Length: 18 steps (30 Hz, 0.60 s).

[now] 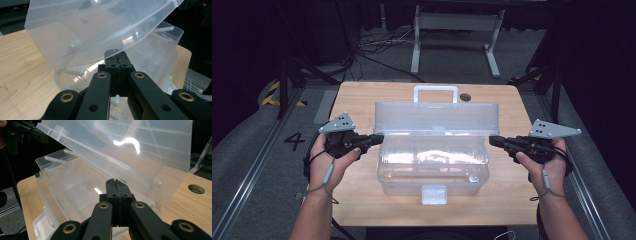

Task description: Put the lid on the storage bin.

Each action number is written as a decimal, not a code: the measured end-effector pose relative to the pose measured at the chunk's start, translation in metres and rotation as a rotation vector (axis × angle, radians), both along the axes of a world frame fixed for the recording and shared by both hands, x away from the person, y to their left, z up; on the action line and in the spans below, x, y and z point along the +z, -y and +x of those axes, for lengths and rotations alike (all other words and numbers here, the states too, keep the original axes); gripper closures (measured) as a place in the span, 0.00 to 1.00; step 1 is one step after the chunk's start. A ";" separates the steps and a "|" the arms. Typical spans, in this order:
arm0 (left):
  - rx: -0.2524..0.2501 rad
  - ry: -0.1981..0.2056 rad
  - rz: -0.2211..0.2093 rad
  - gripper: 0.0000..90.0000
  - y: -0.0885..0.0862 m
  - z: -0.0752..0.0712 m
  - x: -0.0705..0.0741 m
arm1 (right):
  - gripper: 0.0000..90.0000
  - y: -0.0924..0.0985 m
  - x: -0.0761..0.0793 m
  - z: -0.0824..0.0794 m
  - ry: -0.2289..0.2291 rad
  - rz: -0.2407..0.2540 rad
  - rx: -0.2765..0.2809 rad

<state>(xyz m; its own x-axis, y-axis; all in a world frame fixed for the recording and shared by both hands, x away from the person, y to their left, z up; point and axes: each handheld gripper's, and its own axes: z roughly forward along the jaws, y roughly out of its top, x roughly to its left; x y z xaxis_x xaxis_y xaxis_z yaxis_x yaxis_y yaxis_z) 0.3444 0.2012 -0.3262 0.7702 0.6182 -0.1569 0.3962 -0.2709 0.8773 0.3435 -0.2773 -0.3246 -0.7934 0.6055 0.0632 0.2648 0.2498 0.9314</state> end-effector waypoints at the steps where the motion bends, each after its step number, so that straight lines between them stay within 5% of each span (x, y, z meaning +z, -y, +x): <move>1: 0.000 0.000 0.000 1.00 0.000 0.000 0.000 | 1.00 0.000 0.000 0.000 0.000 0.000 0.000; 18: -0.011 -0.018 0.016 1.00 -0.004 -0.001 -0.004 | 1.00 0.000 -0.002 -0.003 -0.027 -0.031 0.006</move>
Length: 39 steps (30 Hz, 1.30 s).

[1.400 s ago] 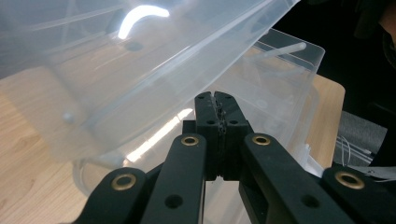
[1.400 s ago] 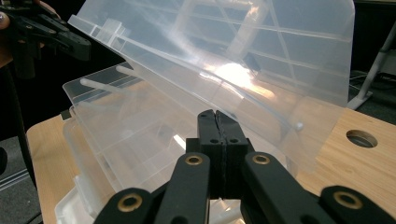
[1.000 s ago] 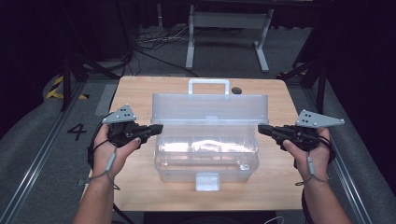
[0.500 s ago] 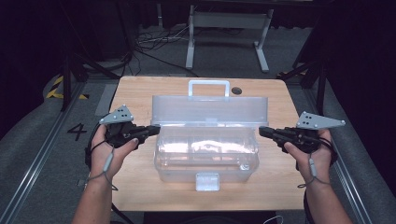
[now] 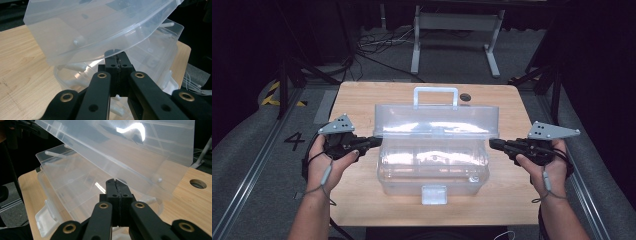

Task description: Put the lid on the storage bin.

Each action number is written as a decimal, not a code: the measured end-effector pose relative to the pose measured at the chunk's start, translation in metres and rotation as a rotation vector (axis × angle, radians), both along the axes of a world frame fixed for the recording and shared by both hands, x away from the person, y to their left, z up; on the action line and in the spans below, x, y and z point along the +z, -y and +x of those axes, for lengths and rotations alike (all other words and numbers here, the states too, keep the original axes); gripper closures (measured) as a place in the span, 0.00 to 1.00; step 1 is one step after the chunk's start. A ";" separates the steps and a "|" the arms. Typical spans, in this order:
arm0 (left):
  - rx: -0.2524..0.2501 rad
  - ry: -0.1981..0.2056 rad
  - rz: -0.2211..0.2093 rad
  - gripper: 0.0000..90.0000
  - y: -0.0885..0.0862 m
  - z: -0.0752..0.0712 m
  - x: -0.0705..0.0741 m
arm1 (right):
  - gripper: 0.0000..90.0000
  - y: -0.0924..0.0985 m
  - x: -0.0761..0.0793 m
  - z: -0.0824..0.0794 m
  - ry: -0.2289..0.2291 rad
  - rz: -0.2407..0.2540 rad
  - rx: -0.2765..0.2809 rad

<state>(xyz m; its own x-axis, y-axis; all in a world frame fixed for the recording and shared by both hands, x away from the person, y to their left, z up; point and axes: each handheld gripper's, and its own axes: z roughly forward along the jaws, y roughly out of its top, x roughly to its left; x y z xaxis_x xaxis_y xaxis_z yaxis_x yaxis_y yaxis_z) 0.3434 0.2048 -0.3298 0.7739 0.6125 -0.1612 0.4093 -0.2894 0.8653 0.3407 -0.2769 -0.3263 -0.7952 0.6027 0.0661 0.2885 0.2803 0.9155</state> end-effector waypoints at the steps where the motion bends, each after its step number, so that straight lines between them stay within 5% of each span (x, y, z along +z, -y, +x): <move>1: -0.002 -0.004 0.003 1.00 0.000 0.000 0.000 | 1.00 0.000 0.000 0.000 -0.003 -0.003 -0.001; 39: -0.042 -0.143 0.099 0.99 0.000 0.002 -0.011 | 0.99 0.002 -0.010 0.002 -0.158 -0.139 0.010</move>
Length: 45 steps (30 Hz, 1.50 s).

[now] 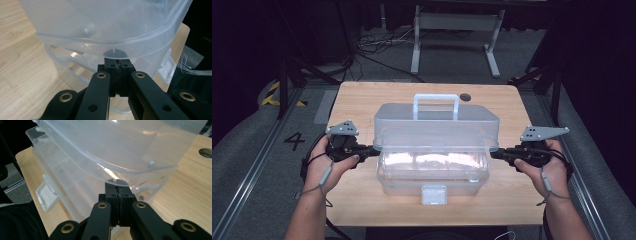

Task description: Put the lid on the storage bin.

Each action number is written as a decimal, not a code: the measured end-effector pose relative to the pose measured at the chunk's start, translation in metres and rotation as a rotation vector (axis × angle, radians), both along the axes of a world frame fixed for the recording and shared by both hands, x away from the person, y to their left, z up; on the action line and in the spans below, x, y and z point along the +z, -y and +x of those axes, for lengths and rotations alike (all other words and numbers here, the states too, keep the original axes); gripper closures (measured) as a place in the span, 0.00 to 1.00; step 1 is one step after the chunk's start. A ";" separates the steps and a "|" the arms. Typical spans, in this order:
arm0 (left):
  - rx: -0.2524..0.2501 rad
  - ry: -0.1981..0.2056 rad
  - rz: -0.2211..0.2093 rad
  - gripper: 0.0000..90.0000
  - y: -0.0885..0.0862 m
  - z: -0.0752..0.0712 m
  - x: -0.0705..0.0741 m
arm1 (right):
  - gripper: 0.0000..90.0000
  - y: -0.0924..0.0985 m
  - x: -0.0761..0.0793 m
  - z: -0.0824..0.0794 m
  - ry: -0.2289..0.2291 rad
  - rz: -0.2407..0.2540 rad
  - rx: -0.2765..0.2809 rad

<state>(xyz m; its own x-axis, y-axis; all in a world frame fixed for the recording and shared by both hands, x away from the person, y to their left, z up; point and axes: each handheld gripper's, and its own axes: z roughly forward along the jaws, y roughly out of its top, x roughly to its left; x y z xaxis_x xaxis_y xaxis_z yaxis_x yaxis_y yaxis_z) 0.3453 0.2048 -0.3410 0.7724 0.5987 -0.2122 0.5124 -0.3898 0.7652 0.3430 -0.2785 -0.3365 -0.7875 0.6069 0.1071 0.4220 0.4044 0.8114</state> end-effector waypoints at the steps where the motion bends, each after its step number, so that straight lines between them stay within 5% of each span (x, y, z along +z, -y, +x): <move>1: 0.000 -0.003 0.004 0.99 0.000 0.000 0.000 | 0.99 0.000 0.000 0.000 -0.004 -0.004 0.002; 45: -0.100 -0.105 0.154 0.99 0.006 -0.003 -0.007 | 0.97 -0.007 -0.008 0.000 -0.124 -0.171 0.084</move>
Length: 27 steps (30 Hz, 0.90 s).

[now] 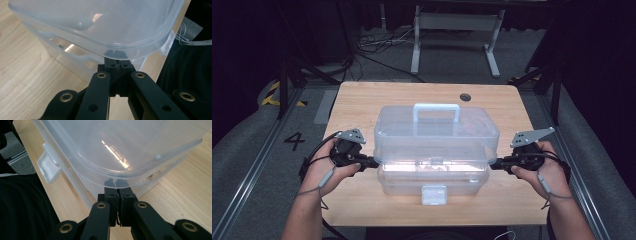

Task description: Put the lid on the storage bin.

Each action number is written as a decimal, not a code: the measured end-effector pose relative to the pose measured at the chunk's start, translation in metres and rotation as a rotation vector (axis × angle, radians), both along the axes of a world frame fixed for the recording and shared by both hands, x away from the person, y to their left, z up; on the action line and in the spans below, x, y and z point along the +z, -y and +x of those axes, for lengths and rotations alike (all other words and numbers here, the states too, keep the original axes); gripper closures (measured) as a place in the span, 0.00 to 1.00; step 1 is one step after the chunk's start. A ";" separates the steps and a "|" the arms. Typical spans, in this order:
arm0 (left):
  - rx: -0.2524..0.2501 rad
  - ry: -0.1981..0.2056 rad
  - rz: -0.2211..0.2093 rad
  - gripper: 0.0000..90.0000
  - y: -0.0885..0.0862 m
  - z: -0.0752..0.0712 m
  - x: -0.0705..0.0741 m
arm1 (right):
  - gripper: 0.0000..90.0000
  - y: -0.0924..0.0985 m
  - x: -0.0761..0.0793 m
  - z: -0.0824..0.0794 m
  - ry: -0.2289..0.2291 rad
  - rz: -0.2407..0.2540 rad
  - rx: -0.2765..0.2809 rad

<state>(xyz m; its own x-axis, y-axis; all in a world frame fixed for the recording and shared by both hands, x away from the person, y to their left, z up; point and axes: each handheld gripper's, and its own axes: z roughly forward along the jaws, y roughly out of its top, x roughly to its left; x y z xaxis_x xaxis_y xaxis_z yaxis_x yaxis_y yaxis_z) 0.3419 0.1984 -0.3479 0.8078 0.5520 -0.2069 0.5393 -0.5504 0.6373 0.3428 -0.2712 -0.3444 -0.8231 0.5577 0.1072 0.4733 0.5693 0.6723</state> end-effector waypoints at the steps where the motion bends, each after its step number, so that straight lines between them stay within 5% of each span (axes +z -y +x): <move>1: 0.001 -0.002 0.002 0.99 0.000 0.000 0.000 | 0.97 0.000 0.000 0.000 -0.003 -0.002 0.003; 27: -0.043 -0.054 0.067 0.99 0.002 -0.001 -0.005 | 0.97 -0.005 -0.007 0.001 -0.055 -0.085 0.040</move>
<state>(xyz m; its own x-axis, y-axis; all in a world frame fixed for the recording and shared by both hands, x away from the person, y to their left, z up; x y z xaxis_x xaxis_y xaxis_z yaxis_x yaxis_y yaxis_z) 0.3405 0.1967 -0.3529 0.8196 0.5311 -0.2148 0.5470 -0.6141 0.5689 0.3433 -0.2661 -0.3514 -0.8389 0.5337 0.1069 0.4843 0.6423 0.5941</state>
